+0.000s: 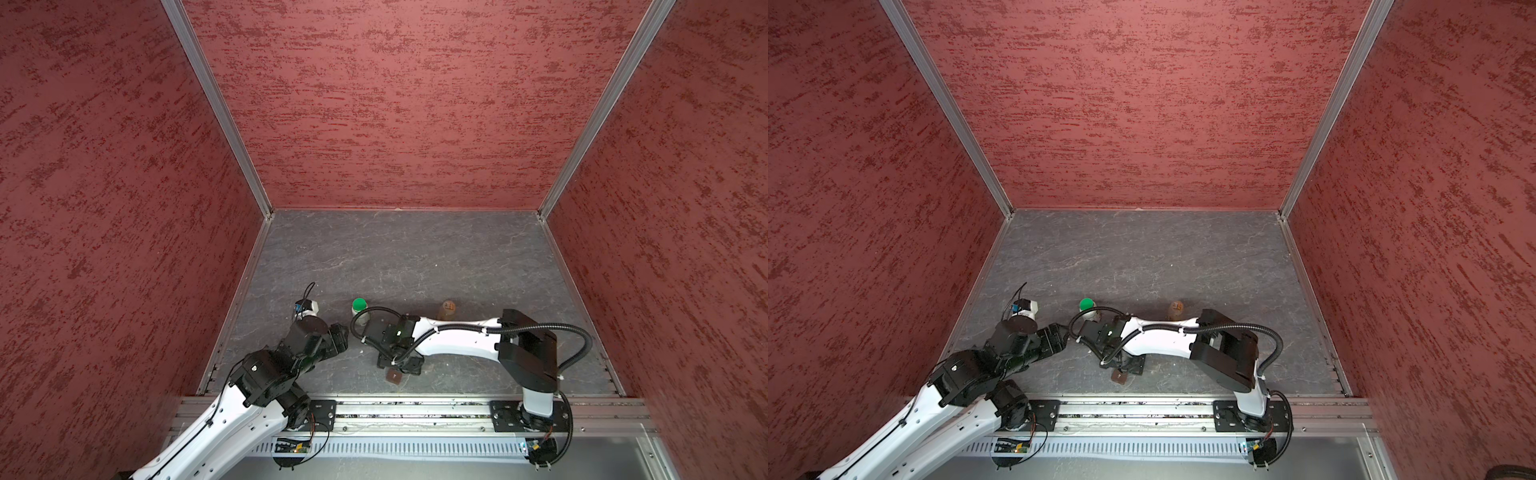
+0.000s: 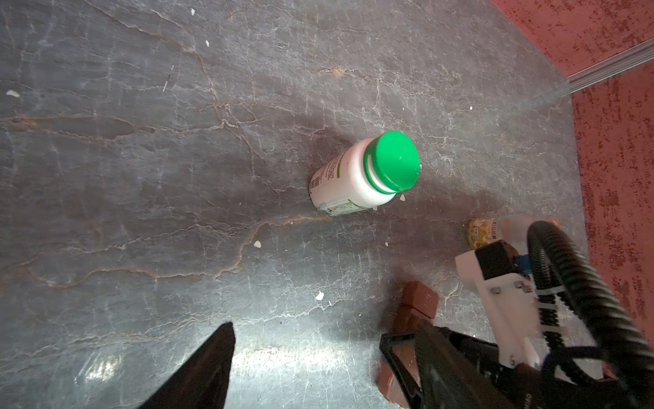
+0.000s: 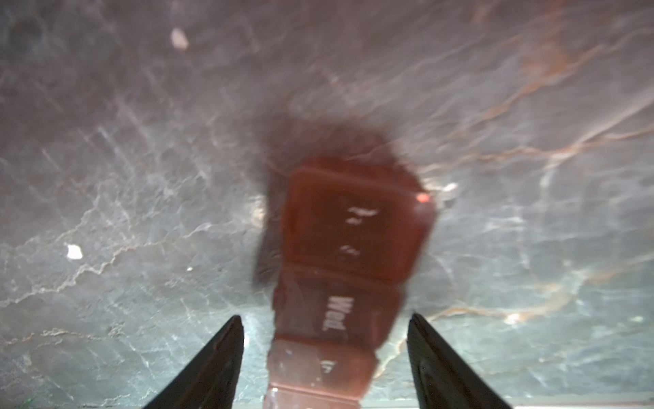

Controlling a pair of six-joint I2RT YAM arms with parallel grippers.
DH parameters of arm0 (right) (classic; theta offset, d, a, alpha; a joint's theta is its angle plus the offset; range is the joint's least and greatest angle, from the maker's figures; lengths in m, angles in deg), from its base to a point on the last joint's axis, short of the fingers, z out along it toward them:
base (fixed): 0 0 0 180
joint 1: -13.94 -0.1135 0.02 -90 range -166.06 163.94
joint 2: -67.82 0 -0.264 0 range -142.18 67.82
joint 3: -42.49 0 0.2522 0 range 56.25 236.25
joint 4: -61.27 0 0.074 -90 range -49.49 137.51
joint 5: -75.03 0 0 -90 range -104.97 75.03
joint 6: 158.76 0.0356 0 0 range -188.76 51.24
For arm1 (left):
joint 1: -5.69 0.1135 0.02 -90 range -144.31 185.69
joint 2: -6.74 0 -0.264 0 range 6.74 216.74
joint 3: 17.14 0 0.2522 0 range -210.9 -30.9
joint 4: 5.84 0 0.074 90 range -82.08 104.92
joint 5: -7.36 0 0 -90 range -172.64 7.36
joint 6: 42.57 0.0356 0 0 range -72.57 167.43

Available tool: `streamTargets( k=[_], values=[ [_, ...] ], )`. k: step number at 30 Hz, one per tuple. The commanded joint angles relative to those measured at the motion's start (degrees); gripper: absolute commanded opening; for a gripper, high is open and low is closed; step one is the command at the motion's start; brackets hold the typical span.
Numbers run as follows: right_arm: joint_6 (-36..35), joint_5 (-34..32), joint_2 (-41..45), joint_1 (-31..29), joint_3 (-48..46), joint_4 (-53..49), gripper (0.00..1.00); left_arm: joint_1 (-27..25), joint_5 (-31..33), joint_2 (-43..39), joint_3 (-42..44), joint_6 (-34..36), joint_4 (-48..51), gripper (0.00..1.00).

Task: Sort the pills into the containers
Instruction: 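Close the right gripper on the end of the red pill organizer strip, then lift the strip with the right gripper while the left arm rises to meet it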

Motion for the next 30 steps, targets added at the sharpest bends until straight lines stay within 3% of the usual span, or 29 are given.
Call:
streamTargets(
  k=[1,17,30],
  values=[
    [-0.53,0.62,-0.59,-0.79,1.89,-3.4,0.72,-0.59,-0.04,-1.29,0.27,-0.1,-0.5,0.8],
    [-1.65,1.35,-0.2,-1.5,1.65,-4.91,0.5,-2.11,2.35,-1.87,-0.01,-1.95,0.99,0.81],
    [-5.59,1.89,-0.53,-1.72,1.95,-5.12,0.42,-2.18,1.65,-0.71,-0.05,-1.44,0.66,0.81]
  ],
)
